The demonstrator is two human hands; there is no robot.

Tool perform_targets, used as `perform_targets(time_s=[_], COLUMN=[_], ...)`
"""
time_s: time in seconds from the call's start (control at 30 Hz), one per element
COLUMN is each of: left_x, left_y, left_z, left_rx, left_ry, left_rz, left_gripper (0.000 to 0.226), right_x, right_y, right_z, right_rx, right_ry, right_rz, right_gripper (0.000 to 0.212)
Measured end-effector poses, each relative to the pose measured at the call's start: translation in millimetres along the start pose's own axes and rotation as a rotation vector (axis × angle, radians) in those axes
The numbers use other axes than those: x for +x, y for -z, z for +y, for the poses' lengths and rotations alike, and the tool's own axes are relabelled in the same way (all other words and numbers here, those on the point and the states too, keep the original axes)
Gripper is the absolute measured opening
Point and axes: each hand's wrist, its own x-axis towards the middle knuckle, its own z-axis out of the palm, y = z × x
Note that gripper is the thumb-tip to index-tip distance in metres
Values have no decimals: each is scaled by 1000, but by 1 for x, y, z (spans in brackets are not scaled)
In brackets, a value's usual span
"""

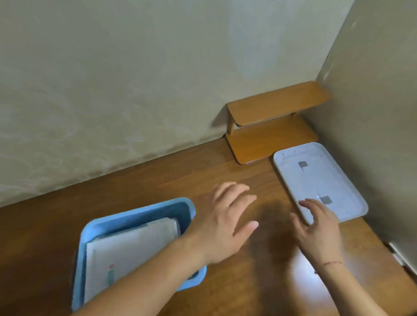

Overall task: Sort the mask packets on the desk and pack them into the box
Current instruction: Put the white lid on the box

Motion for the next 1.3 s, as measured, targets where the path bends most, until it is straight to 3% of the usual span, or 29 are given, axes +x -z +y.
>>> perform_targets(time_s=[0.17, 0.23, 0.3, 0.4, 0.5, 0.63, 0.73, 0.93, 1.0, 1.17, 1.23, 1.3], left_x=[98, 134, 166, 199, 216, 218, 208, 155, 117, 7, -42, -85], left_y=[-48, -66, -86, -108, -118, -115, -99, -21, 22, 104, 128, 142], left_z=[29, 30, 25, 17, 20, 20, 11, -32, -52, -100, -115, -124], left_rx=[-29, -173, -355, -798, -1195, -1382, -1297, -955, -1029, -1309, -1425, -1517], left_ry=[105, 227, 387, 713, 946, 1085, 1123, 930, 931, 975, 997, 1001], left_rz=[-496, -566, -494, -260, -83, -97, -164, -247, -219, -109, -20, 76], left_gripper=[65, 68, 68, 58, 28, 27, 33, 50, 56, 97, 96, 78], right_x=[62, 68, 68, 70, 73, 65, 59, 62, 63, 35, 9, -17], right_y=[10, 10, 9, 12, 17, 33, 53, 81, 78, 43, 28, 14], right_z=[65, 84, 101, 122, 133, 130, 119, 60, 25, -68, -105, -130], right_rx=[-8, 24, 11, -41, -21, 122, 247, 649, 721, 850, 916, 957], right_ry=[-400, -514, -551, -608, -625, -580, -534, -368, -206, 205, 323, 458], right_rz=[179, 175, 160, 94, -19, 24, 81, -68, -121, -173, -220, -294], right_gripper=[53, 59, 67, 76, 57, 57, 37, 43, 44, 43, 47, 46])
